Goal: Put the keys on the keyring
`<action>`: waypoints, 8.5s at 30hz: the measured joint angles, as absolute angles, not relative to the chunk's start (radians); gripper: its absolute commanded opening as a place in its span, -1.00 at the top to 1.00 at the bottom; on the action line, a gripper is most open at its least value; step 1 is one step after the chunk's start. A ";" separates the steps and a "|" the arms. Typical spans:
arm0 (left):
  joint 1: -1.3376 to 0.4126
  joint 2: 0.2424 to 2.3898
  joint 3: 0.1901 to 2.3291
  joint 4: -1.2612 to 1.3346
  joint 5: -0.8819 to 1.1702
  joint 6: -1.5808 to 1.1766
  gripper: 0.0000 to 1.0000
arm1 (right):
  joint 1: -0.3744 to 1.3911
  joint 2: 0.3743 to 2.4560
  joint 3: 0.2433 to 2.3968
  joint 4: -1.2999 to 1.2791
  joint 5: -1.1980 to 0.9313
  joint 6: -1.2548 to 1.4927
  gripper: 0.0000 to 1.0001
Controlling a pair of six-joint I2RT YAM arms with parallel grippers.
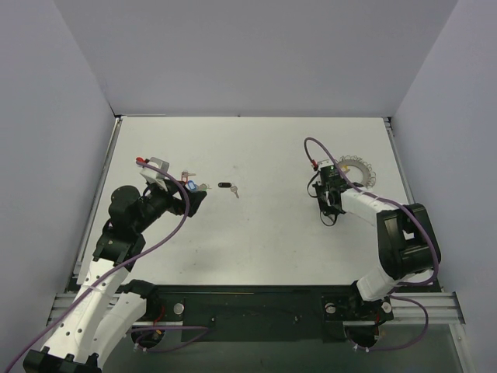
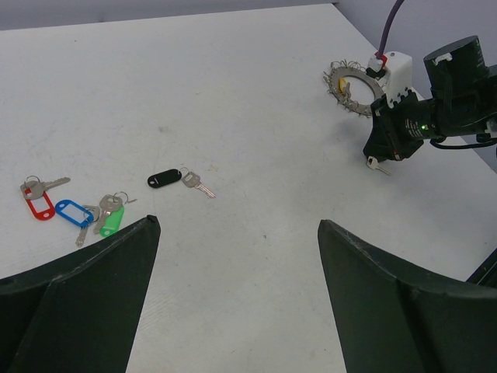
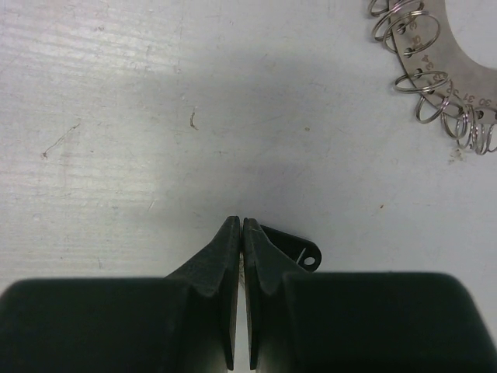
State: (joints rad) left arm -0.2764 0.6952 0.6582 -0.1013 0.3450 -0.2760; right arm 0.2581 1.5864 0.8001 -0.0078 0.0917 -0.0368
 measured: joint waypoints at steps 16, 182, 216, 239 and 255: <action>-0.276 0.695 0.658 -0.101 0.345 -0.275 -0.86 | 0.199 1.569 0.759 0.038 0.037 -0.017 0.56; -0.281 0.685 0.658 -0.101 0.394 -0.288 -0.94 | -0.091 1.379 1.086 -0.461 -0.453 -0.348 -0.34; -0.281 0.711 0.658 -0.101 0.401 -0.291 -0.94 | 0.198 2.044 1.485 -0.807 -0.074 -0.258 0.71; -0.281 0.711 0.658 -0.101 0.401 -0.283 -0.93 | 0.198 2.059 1.491 -0.809 -0.064 -0.254 1.00; -0.281 0.711 0.658 -0.101 0.401 -0.281 -0.93 | 0.195 1.957 1.348 -0.693 -0.060 -0.239 1.00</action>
